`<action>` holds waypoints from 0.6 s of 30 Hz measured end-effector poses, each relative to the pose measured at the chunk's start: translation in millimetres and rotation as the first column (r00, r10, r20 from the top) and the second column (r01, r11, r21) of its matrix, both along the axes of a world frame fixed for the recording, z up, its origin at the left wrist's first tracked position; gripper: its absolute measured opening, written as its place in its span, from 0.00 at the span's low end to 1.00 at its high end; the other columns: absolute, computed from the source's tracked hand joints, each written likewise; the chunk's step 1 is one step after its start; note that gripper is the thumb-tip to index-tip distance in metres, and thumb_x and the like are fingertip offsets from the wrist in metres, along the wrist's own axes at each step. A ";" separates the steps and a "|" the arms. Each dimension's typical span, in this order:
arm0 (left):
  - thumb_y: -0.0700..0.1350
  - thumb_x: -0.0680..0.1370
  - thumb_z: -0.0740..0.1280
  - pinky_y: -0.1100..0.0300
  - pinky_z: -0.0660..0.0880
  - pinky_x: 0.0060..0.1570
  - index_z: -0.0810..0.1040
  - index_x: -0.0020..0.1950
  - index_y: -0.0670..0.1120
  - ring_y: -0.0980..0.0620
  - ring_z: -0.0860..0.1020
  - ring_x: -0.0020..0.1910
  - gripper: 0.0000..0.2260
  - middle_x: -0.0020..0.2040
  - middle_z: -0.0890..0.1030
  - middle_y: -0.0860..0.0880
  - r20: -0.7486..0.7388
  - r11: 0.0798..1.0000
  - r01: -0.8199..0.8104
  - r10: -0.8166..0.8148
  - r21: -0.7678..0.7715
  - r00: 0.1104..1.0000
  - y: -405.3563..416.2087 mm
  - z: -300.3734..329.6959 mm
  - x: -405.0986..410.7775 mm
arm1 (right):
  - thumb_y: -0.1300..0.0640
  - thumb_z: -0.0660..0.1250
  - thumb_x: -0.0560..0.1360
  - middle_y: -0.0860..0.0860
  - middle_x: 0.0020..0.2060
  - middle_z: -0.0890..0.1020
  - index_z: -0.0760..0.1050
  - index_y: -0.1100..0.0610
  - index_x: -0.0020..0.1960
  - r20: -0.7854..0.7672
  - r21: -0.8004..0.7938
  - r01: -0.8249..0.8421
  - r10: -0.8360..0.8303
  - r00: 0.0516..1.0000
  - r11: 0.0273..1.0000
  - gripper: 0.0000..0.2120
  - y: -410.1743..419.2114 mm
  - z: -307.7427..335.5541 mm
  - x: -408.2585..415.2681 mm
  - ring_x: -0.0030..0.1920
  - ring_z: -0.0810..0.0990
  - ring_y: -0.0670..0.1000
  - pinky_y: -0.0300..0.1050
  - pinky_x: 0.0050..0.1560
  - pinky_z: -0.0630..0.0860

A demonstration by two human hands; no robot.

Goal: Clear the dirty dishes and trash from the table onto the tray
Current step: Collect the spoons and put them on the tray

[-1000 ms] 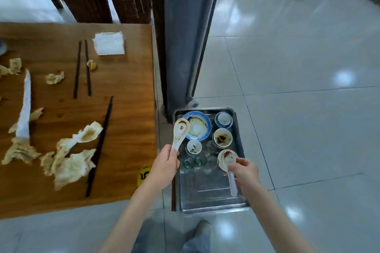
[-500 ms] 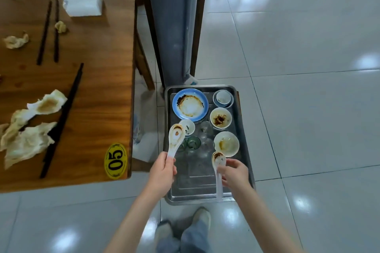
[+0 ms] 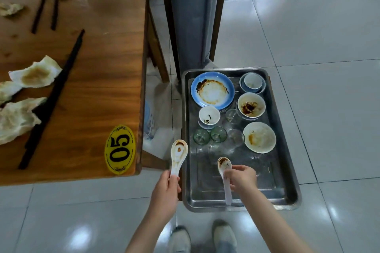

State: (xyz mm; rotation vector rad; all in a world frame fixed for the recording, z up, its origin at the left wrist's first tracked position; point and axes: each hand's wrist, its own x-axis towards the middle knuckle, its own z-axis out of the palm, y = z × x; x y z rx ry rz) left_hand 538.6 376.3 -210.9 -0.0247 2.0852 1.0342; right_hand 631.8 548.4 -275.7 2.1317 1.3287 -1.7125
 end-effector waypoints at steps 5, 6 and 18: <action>0.46 0.83 0.53 0.60 0.68 0.34 0.72 0.51 0.47 0.53 0.70 0.34 0.09 0.37 0.73 0.48 -0.006 1.000 -0.013 0.013 0.000 1.000 -7.0 -17.7 -0.2 | 0.69 0.72 0.65 0.57 0.44 0.81 0.77 0.57 0.43 0.014 0.033 -0.042 0.041 0.999 0.999 0.11 -1.3 -23.8 -14.3 0.48 0.80 0.60 0.56 0.49 0.80; 0.47 0.83 0.53 0.62 0.68 0.33 0.72 0.51 0.47 0.53 0.70 0.34 0.09 0.38 0.73 0.48 -0.016 1.000 -0.008 0.007 -0.006 1.000 -7.8 -20.1 -0.7 | 0.69 0.72 0.65 0.56 0.44 0.81 0.77 0.57 0.43 0.013 0.036 -0.042 0.042 0.999 0.998 0.11 -2.6 -27.2 -17.3 0.47 0.80 0.59 0.56 0.47 0.81; 0.48 0.82 0.53 0.67 0.67 0.29 0.71 0.54 0.46 0.55 0.71 0.33 0.10 0.38 0.73 0.49 -0.059 1.000 0.011 -0.011 0.002 0.998 -7.2 -31.7 -6.7 | 0.66 0.75 0.64 0.55 0.42 0.82 0.77 0.55 0.40 -0.019 0.067 -0.095 0.096 0.995 0.993 0.10 -19.5 -51.4 -49.7 0.46 0.81 0.56 0.53 0.46 0.81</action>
